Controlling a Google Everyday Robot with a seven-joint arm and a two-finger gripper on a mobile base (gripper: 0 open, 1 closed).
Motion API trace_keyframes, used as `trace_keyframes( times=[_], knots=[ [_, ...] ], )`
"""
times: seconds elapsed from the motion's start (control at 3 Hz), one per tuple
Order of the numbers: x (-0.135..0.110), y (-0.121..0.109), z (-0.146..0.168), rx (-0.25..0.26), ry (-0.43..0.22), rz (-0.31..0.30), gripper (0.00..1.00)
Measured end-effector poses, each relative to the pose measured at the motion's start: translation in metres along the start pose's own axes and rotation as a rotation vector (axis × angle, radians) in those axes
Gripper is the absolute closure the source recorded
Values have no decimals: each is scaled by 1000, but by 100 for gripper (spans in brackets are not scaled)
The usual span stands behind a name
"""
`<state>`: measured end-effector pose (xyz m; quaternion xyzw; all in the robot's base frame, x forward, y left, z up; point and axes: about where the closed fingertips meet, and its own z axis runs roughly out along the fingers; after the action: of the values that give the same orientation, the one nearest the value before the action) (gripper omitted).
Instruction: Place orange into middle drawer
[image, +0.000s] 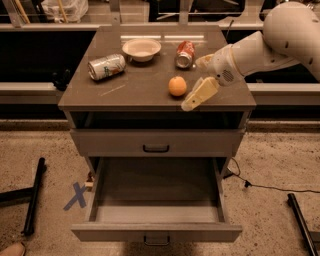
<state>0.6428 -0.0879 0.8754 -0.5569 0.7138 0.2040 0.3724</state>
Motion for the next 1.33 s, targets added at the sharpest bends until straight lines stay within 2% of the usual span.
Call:
trace_keyframes(
  times=[0.67, 1.0, 1.33],
  knots=[
    [-1, -1, 41, -55, -25, 35, 0],
    [-1, -1, 46, -62, -23, 36, 0],
    [0, 0, 54, -67, -19, 26, 15]
  ],
)
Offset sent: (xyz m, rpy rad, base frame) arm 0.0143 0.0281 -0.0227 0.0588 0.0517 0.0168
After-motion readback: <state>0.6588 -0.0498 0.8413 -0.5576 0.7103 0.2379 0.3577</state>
